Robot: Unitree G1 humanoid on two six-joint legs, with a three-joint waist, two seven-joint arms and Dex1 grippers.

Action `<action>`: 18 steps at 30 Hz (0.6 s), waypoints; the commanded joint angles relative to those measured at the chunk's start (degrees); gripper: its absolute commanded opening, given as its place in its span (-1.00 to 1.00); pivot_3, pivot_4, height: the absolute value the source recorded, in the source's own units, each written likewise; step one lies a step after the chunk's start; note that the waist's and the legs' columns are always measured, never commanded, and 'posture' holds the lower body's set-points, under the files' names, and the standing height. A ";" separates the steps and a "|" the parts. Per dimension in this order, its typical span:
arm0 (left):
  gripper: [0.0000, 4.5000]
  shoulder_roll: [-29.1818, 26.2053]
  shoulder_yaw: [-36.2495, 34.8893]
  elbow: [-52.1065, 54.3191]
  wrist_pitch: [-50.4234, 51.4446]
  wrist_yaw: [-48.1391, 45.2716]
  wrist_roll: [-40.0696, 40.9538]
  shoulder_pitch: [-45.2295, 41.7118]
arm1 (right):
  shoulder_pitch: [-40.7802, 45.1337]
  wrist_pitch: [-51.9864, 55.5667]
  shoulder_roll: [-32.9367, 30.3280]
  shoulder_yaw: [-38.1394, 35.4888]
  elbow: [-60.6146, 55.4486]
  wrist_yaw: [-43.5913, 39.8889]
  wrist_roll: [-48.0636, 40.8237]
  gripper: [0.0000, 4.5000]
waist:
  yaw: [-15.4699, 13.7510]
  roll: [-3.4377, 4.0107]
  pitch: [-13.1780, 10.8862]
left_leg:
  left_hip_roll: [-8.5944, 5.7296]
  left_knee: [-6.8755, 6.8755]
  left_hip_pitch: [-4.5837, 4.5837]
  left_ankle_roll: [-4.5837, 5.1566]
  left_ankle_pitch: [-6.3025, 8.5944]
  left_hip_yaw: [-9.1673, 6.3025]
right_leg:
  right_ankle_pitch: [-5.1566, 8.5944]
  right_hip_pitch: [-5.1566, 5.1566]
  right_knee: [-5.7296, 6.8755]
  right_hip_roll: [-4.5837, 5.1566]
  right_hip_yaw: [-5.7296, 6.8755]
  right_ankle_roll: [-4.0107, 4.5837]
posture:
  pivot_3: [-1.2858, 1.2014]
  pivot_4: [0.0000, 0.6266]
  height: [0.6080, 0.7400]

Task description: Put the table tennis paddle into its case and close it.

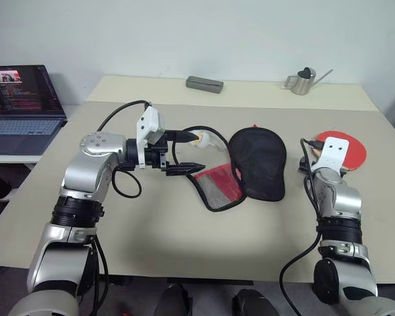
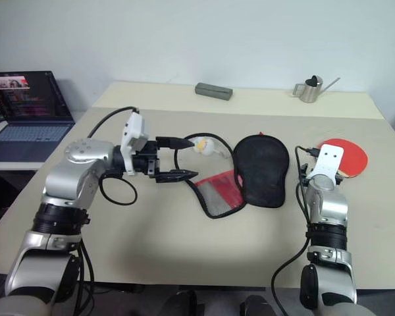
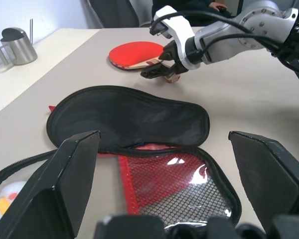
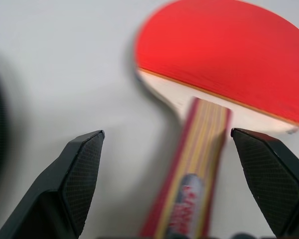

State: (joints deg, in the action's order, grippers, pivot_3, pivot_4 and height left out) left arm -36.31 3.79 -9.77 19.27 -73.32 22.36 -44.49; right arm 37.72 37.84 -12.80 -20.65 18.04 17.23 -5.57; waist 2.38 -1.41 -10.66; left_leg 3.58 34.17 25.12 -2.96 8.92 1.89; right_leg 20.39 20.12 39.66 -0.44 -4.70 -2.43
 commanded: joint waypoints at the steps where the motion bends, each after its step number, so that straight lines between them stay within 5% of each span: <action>1: 1.00 -0.40 -0.86 0.67 -1.07 -0.33 0.00 -1.57 | 1.34 -2.92 -0.79 -0.57 -0.37 1.53 0.77 0.99 | 0.08 0.00 0.00 | 0.00 0.00 0.00 0.00 0.00 0.01 | 0.00 0.05 0.05 0.00 -0.09 0.00 | 0.03 -0.52 1.00; 9: 1.00 -0.48 -0.65 0.50 -1.12 -0.91 -0.02 -1.91 | -0.03 -1.08 2.80 -1.94 0.07 3.58 -1.38 0.99 | 0.89 0.00 0.00 | 0.02 0.00 -0.15 0.00 0.00 0.07 | 0.00 0.10 0.27 -0.05 -0.40 -0.01 | 0.03 -0.52 1.00; 18: 1.00 -0.54 1.04 -0.73 -1.58 -4.89 -0.65 -4.38 | 5.14 -1.71 -0.33 -4.67 11.13 3.27 -3.21 -0.22 | 0.89 -0.01 0.01 | 0.01 0.10 -0.19 0.01 0.00 0.10 | -0.03 0.04 0.27 -0.05 -0.45 -0.05 | 0.03 -0.52 1.00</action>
State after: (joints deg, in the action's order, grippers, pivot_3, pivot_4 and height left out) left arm -36.32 4.89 -10.39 18.73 -77.33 22.00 -47.08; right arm 42.95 36.35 -11.65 -23.71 26.30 20.16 -8.36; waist 3.26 -1.42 -10.65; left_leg 3.58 34.29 24.92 -2.95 8.92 2.00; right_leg 20.35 20.14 39.94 -0.49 -5.15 -2.50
